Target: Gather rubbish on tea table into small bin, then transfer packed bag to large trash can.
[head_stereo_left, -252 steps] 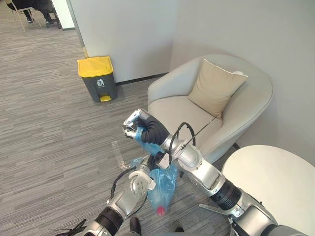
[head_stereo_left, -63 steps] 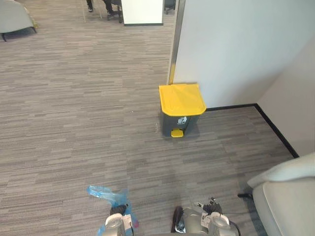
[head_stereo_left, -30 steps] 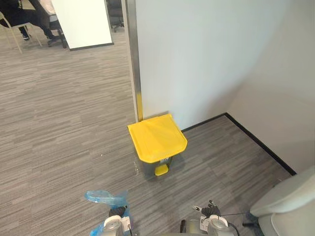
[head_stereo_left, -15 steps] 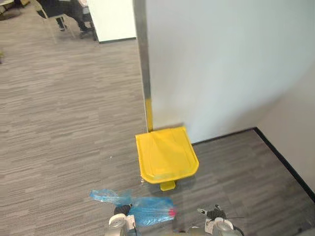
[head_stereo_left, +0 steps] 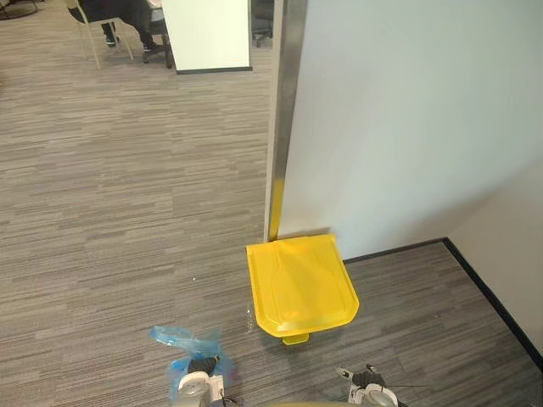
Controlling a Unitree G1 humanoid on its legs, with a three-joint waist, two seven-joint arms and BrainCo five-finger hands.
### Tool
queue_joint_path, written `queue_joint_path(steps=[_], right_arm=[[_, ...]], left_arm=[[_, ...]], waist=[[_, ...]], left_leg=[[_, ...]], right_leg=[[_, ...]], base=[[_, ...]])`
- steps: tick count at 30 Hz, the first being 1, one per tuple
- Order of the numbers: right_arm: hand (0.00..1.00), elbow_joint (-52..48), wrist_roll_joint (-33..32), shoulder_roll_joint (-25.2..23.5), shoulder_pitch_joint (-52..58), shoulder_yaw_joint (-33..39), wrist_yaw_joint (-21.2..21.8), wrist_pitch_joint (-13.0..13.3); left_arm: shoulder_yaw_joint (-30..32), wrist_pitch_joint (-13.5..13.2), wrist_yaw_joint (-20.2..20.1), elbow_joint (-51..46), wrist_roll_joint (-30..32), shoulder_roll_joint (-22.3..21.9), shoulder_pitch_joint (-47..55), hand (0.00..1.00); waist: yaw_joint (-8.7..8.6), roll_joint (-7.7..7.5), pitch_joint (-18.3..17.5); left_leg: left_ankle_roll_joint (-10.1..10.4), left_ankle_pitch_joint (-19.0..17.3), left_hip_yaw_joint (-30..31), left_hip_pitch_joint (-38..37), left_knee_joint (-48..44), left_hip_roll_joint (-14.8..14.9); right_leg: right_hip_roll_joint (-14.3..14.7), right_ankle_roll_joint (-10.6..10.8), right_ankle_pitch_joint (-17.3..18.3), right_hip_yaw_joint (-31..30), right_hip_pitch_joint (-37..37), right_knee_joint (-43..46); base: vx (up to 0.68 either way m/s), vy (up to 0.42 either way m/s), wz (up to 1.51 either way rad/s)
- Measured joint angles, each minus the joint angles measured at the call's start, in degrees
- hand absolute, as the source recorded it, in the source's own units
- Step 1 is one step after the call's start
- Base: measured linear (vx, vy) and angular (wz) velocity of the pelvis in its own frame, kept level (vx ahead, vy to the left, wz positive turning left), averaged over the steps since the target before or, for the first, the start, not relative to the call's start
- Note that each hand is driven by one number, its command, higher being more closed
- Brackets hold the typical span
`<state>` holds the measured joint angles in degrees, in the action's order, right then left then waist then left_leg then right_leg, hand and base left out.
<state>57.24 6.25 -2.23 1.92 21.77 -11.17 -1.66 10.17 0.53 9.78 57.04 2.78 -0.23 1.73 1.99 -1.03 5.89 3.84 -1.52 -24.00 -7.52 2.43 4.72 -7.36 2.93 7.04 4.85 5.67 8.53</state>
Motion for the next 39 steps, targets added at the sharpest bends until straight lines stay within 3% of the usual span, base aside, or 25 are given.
queue_joint_path(steps=[6,14,16,23,28,31,33,35,36,37,39], right_arm=[[0.0,0.2,0.0,0.6,0.4,-0.1,0.0,0.0],[0.0,0.2,0.3,0.7,0.6,-0.7,0.0,0.0],[0.0,-0.1,0.3,0.7,0.5,-1.4,0.0,0.0],[0.0,-0.1,0.4,0.7,0.5,-1.7,0.0,0.0],[0.0,-0.1,0.4,0.0,0.5,-1.7,-0.1,0.0],[0.0,-0.1,0.4,0.0,0.4,-1.8,-0.1,-0.1],[0.0,-0.1,0.4,0.4,0.3,-1.7,-0.2,-0.1],[0.0,-1.2,-0.1,1.2,-0.1,-1.7,-0.3,0.0],[0.0,-2.0,0.0,1.3,0.4,-1.5,-0.4,0.1],[0.0,-2.6,-0.1,0.8,-0.2,-1.2,-0.6,0.2],[0.0,-2.7,-0.1,0.0,-1.3,-1.1,-1.0,0.2]], left_arm=[[0.0,-0.1,0.0,0.6,0.5,0.1,0.1,1.0],[0.1,-0.2,-0.2,0.9,0.6,0.7,0.1,1.0],[0.4,-0.3,-0.3,0.7,0.6,0.7,-0.1,1.0],[0.7,-0.3,-0.4,0.8,0.6,-0.1,-0.4,1.0],[2.2,-0.2,-0.3,0.9,1.1,0.1,-0.7,1.0],[2.4,-0.2,0.0,0.9,1.1,0.1,-0.7,1.0],[2.6,-0.2,0.0,0.9,1.1,-0.2,-1.0,1.0],[3.8,-0.1,0.1,1.2,1.1,-0.4,-1.4,1.0],[3.8,0.1,0.1,1.6,1.1,-0.1,-1.8,1.0],[3.8,0.1,0.1,1.8,1.1,0.4,-2.5,1.0],[4.1,0.1,0.1,2.1,1.1,1.3,-3.3,1.0]], waist=[[-0.05,0.77,0.4],[-0.07,0.15,0.8],[-0.07,-0.28,1.3],[-0.02,0.06,1.4],[0.25,-0.94,1.1],[0.43,-1.21,1.0],[0.45,-0.77,1.5],[0.33,0.82,2.8],[0.26,0.48,3.2],[0.63,-0.14,4.1],[0.87,-1.41,5.0]], left_leg=[[0.2,1.8,-1.1,-1.2,2.8,0.3],[-0.5,2.7,-2.5,-1.5,3.9,-0.9],[-0.9,3.1,-2.5,-1.5,3.9,-2.0],[-1.1,3.3,-1.8,-1.4,3.9,-2.7],[-1.4,3.2,-1.9,-1.3,3.9,-2.9],[-1.2,1.8,-2.0,-1.6,3.9,-3.6],[-2.6,0.1,0.5,-2.5,3.9,-3.9],[-3.4,-0.8,2.9,-4.8,3.2,-3.0],[-3.9,-3.3,3.5,-4.3,-0.1,-1.8],[-4.2,-6.2,4.4,-3.2,-4.9,-0.6],[-3.9,-8.9,4.2,-1.9,-9.4,0.0]], right_leg=[[1.0,0.0,-0.4,-2.0,-0.8,0.0],[0.2,0.3,-0.9,-3.6,-1.7,-0.7],[-0.9,2.2,0.5,-3.6,-1.7,-0.9],[-1.7,2.3,0.9,-2.9,-1.6,-0.7],[-1.9,2.3,0.8,-2.9,-1.6,-0.8],[-2.8,2.2,1.0,-2.4,-1.7,0.8],[-3.1,2.2,1.0,-0.9,-3.8,7.5],[-3.1,0.1,1.4,0.7,-12.1,24.9],[-2.0,-0.5,3.8,0.8,-14.9,26.5],[-0.4,-0.3,3.7,1.2,-19.0,26.5],[1.2,0.7,1.2,1.3,-23.8,22.2]], base=[[-0.07,-0.06,-0.16],[-0.12,-0.024,-0.15],[-0.15,-0.017,-0.03],[-0.09,0.003,0.06],[0.01,0.001,0.0],[0.07,0.018,-0.02],[0.06,0.012,-0.07],[0.03,0.017,-0.14],[0.1,0.026,-0.07],[0.11,0.013,-0.04],[0.12,-0.015,0.09]])
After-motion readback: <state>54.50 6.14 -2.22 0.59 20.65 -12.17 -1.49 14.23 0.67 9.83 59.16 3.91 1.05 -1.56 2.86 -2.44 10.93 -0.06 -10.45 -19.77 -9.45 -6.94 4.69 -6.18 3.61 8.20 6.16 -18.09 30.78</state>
